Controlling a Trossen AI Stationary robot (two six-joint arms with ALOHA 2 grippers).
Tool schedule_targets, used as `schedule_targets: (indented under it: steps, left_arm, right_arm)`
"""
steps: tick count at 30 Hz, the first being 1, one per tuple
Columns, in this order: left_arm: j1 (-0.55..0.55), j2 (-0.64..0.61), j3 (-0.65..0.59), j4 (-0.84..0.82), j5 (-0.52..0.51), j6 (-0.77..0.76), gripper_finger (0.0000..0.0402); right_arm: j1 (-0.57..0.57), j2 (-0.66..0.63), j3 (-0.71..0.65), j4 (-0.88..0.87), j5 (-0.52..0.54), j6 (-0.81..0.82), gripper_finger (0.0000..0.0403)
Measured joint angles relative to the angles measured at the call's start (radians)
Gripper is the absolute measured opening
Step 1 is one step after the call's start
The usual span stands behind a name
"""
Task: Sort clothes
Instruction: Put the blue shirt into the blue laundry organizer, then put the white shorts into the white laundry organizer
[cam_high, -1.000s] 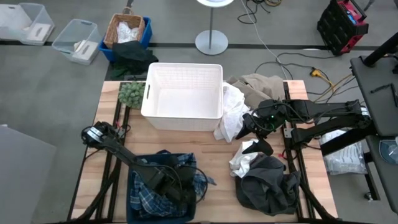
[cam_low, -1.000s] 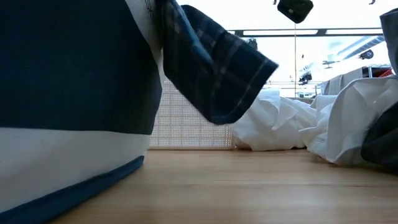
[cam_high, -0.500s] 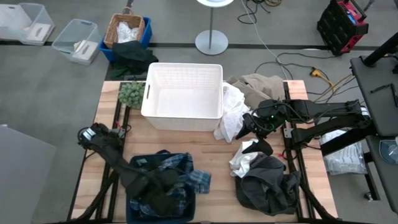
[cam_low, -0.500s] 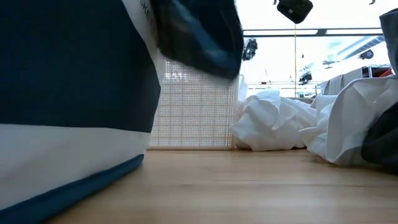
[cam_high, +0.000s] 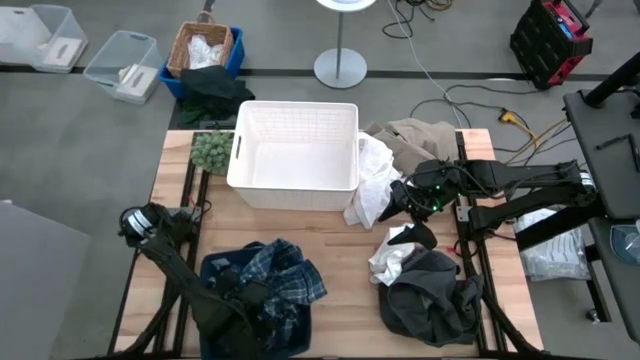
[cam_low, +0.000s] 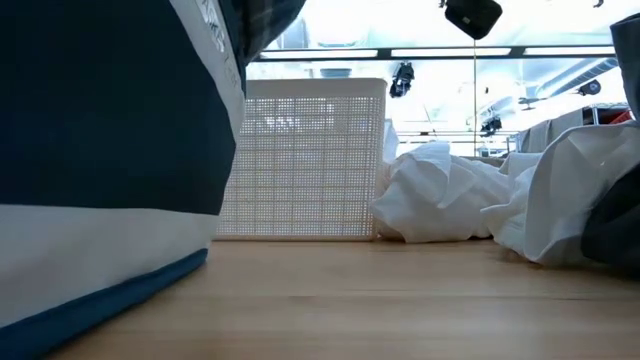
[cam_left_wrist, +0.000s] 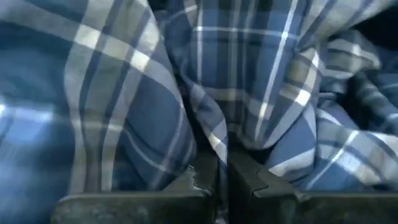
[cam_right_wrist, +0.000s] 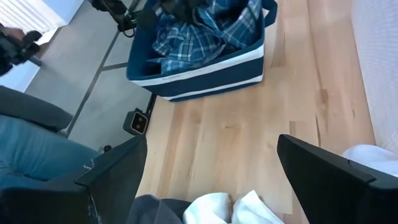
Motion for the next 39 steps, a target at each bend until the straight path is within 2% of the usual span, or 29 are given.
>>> schedule_targets:
  steps: [3,6,15,19,25,32,35,39]
  left_arm:
    - [0.014,0.0,-0.035,-0.003,-0.036,-0.049,0.0]
    - [0.015,-0.014,-0.015,-0.026,-0.084,-0.044,0.0008]
    - [0.013,-0.034,0.216,-0.073,-0.039,0.225,0.0062]
    - [0.012,-0.034,0.331,-0.186,-0.06,0.243,0.0071]
    - [0.013,-0.035,0.468,-0.337,-0.144,0.24,0.0073]
    - [0.013,-0.051,0.504,-0.333,-0.227,0.312,0.0073]
    - [0.013,-0.053,0.503,-0.333,-0.31,0.342,0.0073]
    - [0.017,-0.058,0.499,-0.332,-0.417,0.385,0.0073]
  right_arm:
    - [0.0,0.0,0.0,0.0,0.001,0.004,0.0354]
    - [0.0,0.0,0.0,0.0,0.001,0.047,0.0354]
    - [0.0,-0.002,0.0,-0.031,-0.009,0.229,0.0354]
    - [0.0,0.0,-0.002,-0.11,0.007,0.21,0.0354]
    - [-0.012,0.035,-0.06,-0.21,0.16,0.466,0.0354]
    - [-0.011,0.092,-0.206,-0.217,0.165,0.609,0.0354]
    - [-0.013,0.129,-0.243,-0.22,0.188,0.707,0.0354]
    - [-0.011,0.189,-0.261,-0.216,0.253,0.718,0.0354]
